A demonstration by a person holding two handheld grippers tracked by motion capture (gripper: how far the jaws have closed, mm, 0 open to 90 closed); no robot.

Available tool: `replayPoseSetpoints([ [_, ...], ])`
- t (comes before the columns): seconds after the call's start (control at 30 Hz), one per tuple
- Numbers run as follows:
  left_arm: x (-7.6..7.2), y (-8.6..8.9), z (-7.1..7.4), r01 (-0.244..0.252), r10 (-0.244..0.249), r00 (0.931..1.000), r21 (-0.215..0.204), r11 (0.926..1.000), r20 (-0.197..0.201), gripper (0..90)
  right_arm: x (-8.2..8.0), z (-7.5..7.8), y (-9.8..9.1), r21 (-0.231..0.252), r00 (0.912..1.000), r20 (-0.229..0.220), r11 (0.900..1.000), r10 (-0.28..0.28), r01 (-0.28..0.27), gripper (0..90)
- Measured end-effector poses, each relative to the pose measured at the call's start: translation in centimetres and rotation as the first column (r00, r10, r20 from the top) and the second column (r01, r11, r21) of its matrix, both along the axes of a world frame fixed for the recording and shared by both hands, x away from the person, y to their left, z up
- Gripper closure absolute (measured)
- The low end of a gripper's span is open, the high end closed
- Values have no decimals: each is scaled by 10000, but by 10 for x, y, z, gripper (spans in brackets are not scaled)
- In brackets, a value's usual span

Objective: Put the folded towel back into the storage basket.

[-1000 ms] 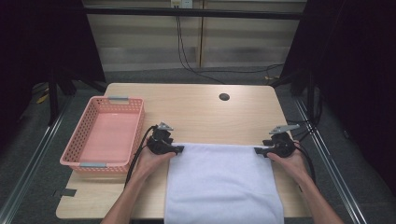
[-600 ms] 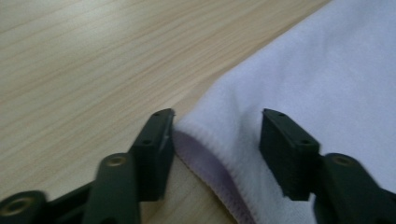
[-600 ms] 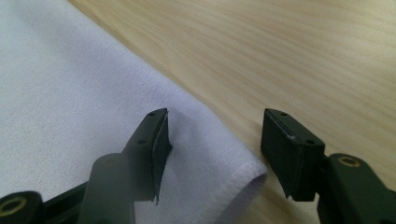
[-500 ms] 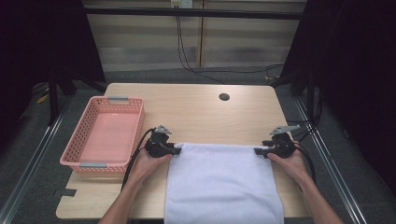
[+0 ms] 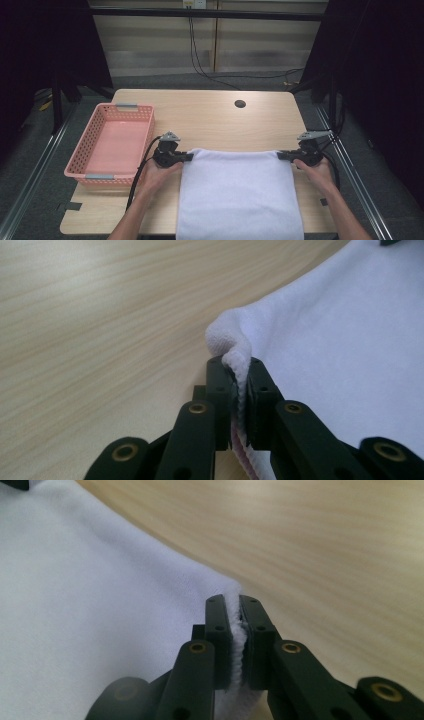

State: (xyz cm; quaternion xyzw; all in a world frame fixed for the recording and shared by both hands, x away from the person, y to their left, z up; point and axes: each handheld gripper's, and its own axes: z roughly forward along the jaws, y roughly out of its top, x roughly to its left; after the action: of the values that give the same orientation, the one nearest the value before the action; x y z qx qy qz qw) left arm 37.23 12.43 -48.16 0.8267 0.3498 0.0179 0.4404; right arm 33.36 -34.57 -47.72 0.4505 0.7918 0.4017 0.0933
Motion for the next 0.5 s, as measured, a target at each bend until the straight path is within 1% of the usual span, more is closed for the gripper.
replayPoseSetpoints([
  [0.03, 0, 0, 3, 12, -13, 10000, 93, 10000, 93, 836, 1, 3, 0, 8, 10000, 35, 10000, 41, -41, 844],
  [0.07, 1, 1, 5, -50, 49, 9999, 56, 10000, 138, 836, 1, 5, 0, 6, 9999, 141, 10000, 56, -56, 845],
  [0.1, 3, 2, 8, -80, 81, 9999, -90, 9999, 91, 836, 2, 8, 0, 69, 9997, 224, 10000, 53, -55, 845],
  [0.13, 4, 2, 11, -107, 109, 9999, -175, 9998, 125, 836, 3, 10, 1, 73, 9996, 258, 10000, 65, -67, 845],
  [0.17, 5, 3, 13, -128, 132, 9997, -150, 9998, 225, 835, 5, 13, 0, 140, 9993, 357, 9999, 59, -64, 844],
  [0.2, 7, 3, 16, -130, 137, 9996, -260, 9996, 249, 835, 6, 15, 0, 297, 9991, 434, 9996, 15, -28, 845],
  [0.23, 8, 4, 19, -129, 135, 9996, -253, 9996, 262, 835, 8, 17, -1, 364, 9987, 500, 9993, -16, -2, 845],
  [0.3, 12, 4, 24, -211, 221, 9989, -247, 9995, 408, 835, 13, 21, 0, 436, 9980, 635, 9991, -41, 13, 845],
  [0.37, 17, 4, 29, -312, 326, 9987, -380, 9988, 384, 835, 17, 25, 0, 534, 9969, 781, 9986, -74, 32, 846],
  [0.4, 19, 5, 31, -372, 391, 9982, -419, 9984, 461, 835, 19, 29, 0, 564, 9966, 813, 9984, -110, 64, 846],
  [0.47, 25, 7, 33, -527, 551, 9978, -655, 9965, 356, 835, 24, 34, 1, 646, 9953, 956, 9979, -143, 82, 847],
  [0.5, 27, 6, 34, -608, 631, 9973, -584, 9964, 374, 835, 26, 36, 2, 609, 9950, 981, 9981, -183, 123, 847],
])
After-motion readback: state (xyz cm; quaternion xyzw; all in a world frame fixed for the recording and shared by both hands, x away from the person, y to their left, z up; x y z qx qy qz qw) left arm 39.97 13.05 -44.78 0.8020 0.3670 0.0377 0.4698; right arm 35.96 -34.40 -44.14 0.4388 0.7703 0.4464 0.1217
